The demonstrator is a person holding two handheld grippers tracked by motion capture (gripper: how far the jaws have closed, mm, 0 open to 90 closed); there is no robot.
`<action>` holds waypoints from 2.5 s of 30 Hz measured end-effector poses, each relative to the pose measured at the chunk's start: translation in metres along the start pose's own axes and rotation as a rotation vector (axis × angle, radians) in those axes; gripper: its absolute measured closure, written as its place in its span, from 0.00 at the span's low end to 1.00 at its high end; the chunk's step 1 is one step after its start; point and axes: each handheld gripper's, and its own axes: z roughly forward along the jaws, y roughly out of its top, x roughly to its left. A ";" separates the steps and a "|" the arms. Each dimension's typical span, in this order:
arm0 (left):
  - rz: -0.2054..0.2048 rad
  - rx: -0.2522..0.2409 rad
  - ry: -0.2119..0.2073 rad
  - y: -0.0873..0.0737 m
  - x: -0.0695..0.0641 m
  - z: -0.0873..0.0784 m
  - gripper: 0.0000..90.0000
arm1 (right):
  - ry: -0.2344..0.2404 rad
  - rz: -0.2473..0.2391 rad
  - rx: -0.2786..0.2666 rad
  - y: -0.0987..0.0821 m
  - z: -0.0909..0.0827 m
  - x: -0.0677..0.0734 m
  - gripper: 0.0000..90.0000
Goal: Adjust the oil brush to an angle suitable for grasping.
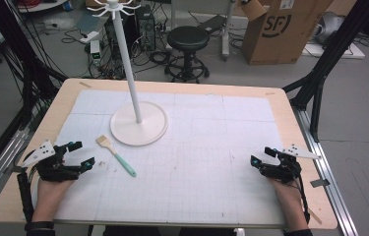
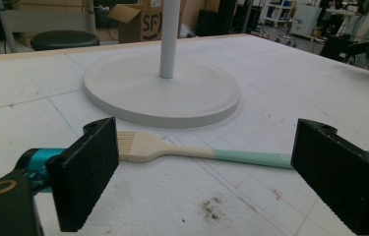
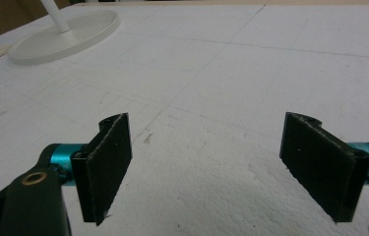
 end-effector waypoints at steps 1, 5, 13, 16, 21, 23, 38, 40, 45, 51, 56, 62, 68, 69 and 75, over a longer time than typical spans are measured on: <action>0.000 0.002 0.005 0.000 0.000 0.000 0.13 | -0.001 0.000 0.000 0.000 0.000 0.000 0.22; 0.003 0.007 0.014 0.000 -0.001 0.000 0.13 | -0.001 0.002 0.002 0.000 0.000 0.000 0.22; -0.005 0.005 -0.011 0.000 0.000 -0.001 0.20 | 0.001 0.001 0.002 0.000 0.000 0.000 0.22; -0.001 0.021 -0.028 0.001 -0.001 -0.002 0.40 | 0.002 0.005 0.002 0.000 0.000 -0.001 0.22; 0.013 0.056 -0.052 0.001 -0.003 -0.003 0.53 | 0.004 0.010 0.001 0.000 0.000 -0.001 0.22; 0.020 0.080 -0.065 0.002 -0.006 -0.002 0.64 | 0.003 0.009 0.003 0.000 0.001 -0.001 0.22; 0.037 0.166 -0.113 0.004 -0.020 0.015 0.91 | 0.002 0.013 0.007 0.000 0.001 -0.001 0.22; 0.044 0.164 -0.095 0.005 -0.020 0.016 0.94 | 0.002 0.014 0.007 0.000 0.001 -0.001 0.22; 0.066 0.172 -0.092 0.006 -0.020 0.017 0.98 | 0.001 0.013 0.007 0.000 0.001 -0.001 0.22; 0.075 0.200 -0.112 0.007 -0.024 0.022 1.00 | 0.001 0.010 0.009 0.000 0.001 -0.001 0.22; 0.086 0.220 -0.128 0.007 -0.027 0.027 1.00 | 0.002 0.010 0.014 0.000 0.001 -0.001 0.23; 0.104 0.268 -0.145 0.005 -0.032 0.034 1.00 | 0.004 0.011 0.014 0.001 0.002 -0.002 0.23; 0.160 0.348 -0.175 0.009 -0.042 0.048 1.00 | 0.003 0.009 0.015 0.001 0.002 -0.002 0.24; 0.178 0.372 -0.188 0.010 -0.045 0.053 1.00 | 0.002 0.009 0.015 0.001 0.002 -0.002 0.24; 0.218 0.457 -0.213 0.008 -0.056 0.072 1.00 | 0.003 0.009 0.015 0.001 0.002 -0.002 0.24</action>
